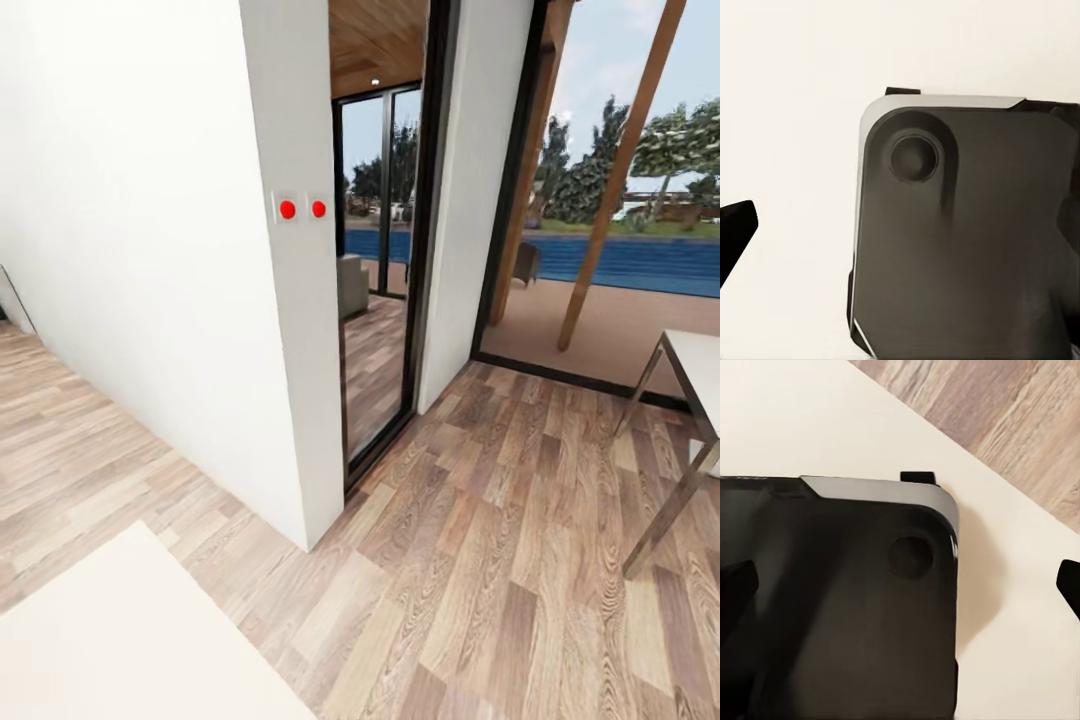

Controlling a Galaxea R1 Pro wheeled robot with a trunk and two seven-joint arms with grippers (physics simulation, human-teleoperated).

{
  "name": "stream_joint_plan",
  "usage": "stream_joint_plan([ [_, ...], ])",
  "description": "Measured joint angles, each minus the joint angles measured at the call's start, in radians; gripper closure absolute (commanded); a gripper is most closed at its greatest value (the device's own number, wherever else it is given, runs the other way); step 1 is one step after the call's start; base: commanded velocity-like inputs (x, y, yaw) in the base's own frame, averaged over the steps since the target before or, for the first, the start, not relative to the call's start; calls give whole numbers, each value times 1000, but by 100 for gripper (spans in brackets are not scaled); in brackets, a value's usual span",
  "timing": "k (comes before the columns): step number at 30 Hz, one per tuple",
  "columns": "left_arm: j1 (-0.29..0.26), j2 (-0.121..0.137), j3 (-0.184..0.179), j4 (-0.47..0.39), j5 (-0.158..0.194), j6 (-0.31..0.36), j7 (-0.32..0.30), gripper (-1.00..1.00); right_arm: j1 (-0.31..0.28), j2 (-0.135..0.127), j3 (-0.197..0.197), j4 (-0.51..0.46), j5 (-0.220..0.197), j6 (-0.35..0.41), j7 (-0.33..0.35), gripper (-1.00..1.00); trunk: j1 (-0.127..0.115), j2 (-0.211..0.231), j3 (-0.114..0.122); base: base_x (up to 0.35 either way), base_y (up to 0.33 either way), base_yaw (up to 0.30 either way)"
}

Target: Set up a coffee station on the kitchen countertop: keep the coffee maker on the countertop, move the bottle of coffee from the kitchen shelf to the counter next to the coffee maker, place a paper coffee filter on top of the coffee maker, put the saucer next to the coffee maker with the coffee cup on the saucer, and place the electric kettle next to the coffee maker.

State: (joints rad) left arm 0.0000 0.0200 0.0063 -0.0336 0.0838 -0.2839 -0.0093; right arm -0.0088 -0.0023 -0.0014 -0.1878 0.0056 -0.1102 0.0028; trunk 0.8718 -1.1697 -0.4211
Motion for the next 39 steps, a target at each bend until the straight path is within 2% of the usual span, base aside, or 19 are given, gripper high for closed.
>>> stream_joint_plan([
  [22, 0, 0, 0, 0, 0, -2, 1, -100, 0, 0, 0, 1, -1, 0, 0, -100, -84, 154, 41, 0, 0, 181],
  [39, 0, 0, 0, -1, 0, -1, 1, -100, 0, 1, 0, 2, -3, 0, 0, -100, -150, 273, 82, 0, 0, 261],
])
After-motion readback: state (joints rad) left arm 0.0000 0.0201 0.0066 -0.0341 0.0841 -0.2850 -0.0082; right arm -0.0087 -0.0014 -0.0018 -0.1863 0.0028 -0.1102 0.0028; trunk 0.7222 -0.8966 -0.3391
